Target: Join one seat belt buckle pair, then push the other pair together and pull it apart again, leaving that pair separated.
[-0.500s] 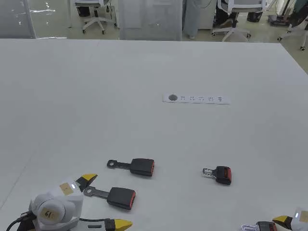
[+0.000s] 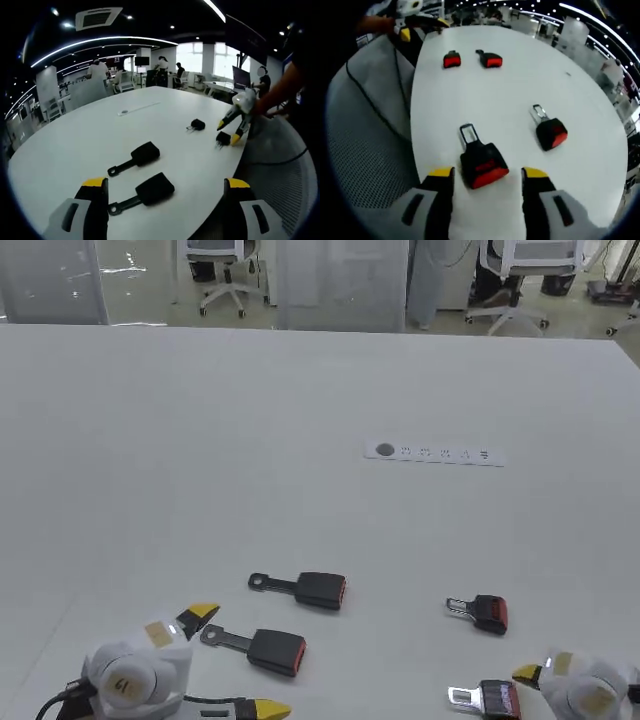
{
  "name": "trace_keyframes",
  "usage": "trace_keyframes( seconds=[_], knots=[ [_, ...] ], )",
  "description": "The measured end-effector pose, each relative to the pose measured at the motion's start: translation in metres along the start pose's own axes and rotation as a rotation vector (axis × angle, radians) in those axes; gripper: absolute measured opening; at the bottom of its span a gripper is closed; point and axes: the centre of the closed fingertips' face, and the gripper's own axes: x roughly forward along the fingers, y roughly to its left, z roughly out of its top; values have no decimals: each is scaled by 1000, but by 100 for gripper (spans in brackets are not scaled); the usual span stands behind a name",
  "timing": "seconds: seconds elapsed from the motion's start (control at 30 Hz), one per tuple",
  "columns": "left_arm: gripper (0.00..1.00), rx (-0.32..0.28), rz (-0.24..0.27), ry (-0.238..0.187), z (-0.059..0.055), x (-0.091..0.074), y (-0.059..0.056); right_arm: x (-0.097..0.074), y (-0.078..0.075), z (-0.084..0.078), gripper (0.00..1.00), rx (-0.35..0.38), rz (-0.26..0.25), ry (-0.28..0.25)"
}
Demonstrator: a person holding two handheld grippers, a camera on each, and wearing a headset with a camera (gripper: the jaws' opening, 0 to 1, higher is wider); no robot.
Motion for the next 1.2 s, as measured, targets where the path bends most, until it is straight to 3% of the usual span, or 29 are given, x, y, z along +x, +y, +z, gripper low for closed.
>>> trace_keyframes(
  seconds=[0.07, 0.17, 0.27, 0.33, 0.57, 0.87, 1.2],
  knots=[
    [98, 2, -4, -8, 2, 1, 1, -13, -5, 23, 72, 70, -48, -144],
    [98, 8, -12, -15, 4, 3, 1, -41, -20, 40, 77, 210, -152, -288],
    [98, 11, -27, -23, 6, 8, 0, -61, -26, 48, 85, 281, -233, -357],
    [98, 17, -38, -28, 7, 11, -2, -71, -25, 52, 87, 308, -258, -391],
    [99, 46, -73, -24, 9, 16, -3, -83, -24, 52, 90, 291, -290, -406],
    [99, 40, -58, -41, 23, 19, 3, -81, -26, 52, 94, 310, -300, -421],
    [99, 37, -53, -13, 18, 19, -5, -77, -28, 47, 96, 327, -279, -426]
  ],
)
